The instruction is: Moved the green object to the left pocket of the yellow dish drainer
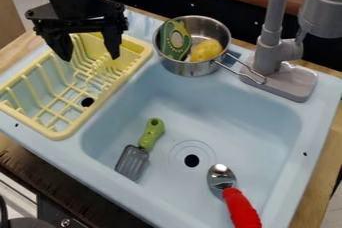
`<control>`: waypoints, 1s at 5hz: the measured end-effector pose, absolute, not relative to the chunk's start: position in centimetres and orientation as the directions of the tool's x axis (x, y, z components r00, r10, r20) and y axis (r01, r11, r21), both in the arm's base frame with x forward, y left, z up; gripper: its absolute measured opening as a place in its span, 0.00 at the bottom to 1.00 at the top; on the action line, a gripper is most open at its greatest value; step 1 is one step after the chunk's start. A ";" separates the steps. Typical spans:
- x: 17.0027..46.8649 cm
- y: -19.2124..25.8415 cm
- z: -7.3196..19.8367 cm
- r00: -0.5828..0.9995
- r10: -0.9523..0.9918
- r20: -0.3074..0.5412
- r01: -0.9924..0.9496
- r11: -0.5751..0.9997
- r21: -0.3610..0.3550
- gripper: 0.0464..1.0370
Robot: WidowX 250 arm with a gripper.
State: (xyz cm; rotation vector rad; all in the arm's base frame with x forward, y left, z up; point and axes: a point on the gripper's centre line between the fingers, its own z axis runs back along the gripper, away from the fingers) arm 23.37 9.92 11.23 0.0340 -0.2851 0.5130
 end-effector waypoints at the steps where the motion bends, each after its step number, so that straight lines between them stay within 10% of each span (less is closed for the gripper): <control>1: 23.0 9.8 10.6 0.835 0.488 0.255 -0.496 0.868 -0.038 0.96; 5: 27.5 7.6 13.0 0.752 0.618 0.227 -0.612 0.784 -0.106 0.96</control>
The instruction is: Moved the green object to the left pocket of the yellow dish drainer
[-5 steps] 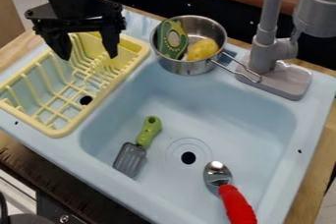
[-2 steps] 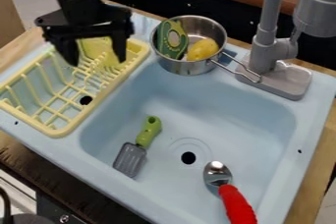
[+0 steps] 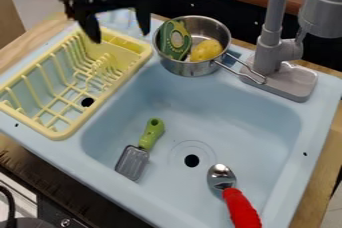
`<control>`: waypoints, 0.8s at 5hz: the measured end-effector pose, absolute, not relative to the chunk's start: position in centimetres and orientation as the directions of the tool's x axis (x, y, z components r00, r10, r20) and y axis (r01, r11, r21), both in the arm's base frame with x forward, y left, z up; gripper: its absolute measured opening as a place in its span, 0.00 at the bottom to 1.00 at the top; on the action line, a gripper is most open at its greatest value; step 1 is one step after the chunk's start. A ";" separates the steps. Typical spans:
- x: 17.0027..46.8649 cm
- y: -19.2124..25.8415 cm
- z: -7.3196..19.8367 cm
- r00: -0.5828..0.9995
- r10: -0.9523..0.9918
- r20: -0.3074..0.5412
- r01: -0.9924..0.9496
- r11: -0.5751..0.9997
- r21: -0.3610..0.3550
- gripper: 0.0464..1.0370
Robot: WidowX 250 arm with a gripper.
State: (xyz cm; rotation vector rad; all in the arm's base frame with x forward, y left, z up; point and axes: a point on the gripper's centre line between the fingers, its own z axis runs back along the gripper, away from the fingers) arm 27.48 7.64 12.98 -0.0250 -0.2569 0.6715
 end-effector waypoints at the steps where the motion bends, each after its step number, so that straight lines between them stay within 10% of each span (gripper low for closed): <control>1: 28.6 6.4 12.8 0.731 0.641 0.233 -0.636 0.764 -0.107 0.96; 4: 31.2 4.6 11.7 0.676 0.692 0.253 -0.687 0.716 -0.125 0.96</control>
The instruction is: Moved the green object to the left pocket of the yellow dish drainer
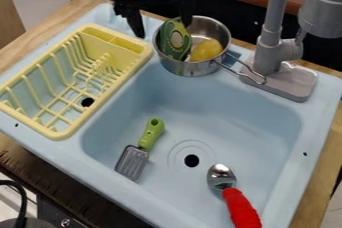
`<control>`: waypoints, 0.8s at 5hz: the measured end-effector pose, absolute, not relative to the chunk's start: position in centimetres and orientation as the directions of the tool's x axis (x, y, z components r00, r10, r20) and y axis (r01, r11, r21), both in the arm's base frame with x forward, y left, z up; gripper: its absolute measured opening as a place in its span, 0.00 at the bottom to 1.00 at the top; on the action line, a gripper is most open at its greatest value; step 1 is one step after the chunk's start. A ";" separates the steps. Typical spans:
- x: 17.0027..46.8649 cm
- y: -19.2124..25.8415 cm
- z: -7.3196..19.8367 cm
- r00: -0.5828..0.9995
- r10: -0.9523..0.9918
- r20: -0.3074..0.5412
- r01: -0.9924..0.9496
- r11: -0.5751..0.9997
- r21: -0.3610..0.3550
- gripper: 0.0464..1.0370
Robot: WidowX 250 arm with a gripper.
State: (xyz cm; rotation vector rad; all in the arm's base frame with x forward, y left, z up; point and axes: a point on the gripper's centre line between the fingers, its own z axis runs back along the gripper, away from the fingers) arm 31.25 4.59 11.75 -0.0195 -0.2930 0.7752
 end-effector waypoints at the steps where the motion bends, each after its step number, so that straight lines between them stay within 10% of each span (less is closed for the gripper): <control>1: 31.8 4.9 11.3 0.649 0.714 0.264 -0.717 0.689 -0.102 0.96; 4: 33.7 4.7 10.8 0.623 0.728 0.285 -0.749 0.660 -0.050 0.96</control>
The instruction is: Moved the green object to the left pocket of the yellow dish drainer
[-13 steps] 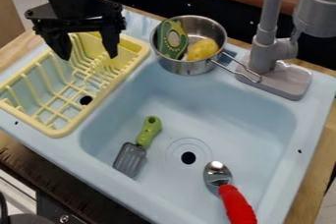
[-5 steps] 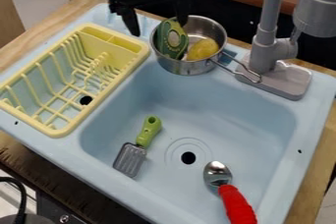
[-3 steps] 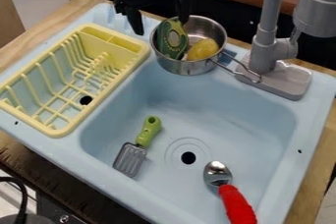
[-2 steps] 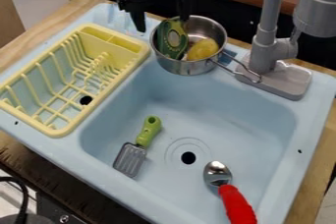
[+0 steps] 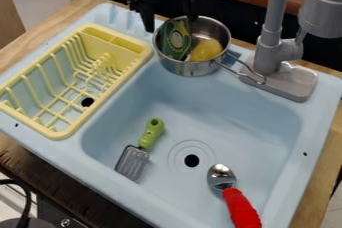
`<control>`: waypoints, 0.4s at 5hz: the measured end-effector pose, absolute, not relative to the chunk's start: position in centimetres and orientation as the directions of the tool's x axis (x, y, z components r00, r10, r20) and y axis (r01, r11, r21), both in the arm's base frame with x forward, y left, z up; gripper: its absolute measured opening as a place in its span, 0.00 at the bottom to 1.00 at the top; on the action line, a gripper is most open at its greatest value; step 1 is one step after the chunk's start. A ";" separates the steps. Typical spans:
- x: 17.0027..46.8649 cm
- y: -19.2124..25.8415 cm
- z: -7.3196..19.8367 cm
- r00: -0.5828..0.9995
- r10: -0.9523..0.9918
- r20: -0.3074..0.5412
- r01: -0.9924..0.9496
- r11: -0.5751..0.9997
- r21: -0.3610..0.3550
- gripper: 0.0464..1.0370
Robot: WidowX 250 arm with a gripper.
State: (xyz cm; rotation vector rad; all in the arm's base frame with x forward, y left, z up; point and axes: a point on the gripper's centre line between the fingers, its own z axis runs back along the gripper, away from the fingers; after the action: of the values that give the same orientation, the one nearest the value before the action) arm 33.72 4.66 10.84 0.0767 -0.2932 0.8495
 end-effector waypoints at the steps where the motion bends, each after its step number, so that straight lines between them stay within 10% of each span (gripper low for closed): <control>1: 34.0 4.4 10.4 0.622 0.724 0.298 -0.751 0.660 -0.035 0.96; 2: 34.0 4.4 10.4 0.625 0.718 0.306 -0.747 0.664 -0.032 0.96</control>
State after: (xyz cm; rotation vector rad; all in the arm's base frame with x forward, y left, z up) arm 34.03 4.38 10.42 0.1015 -0.3062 0.8420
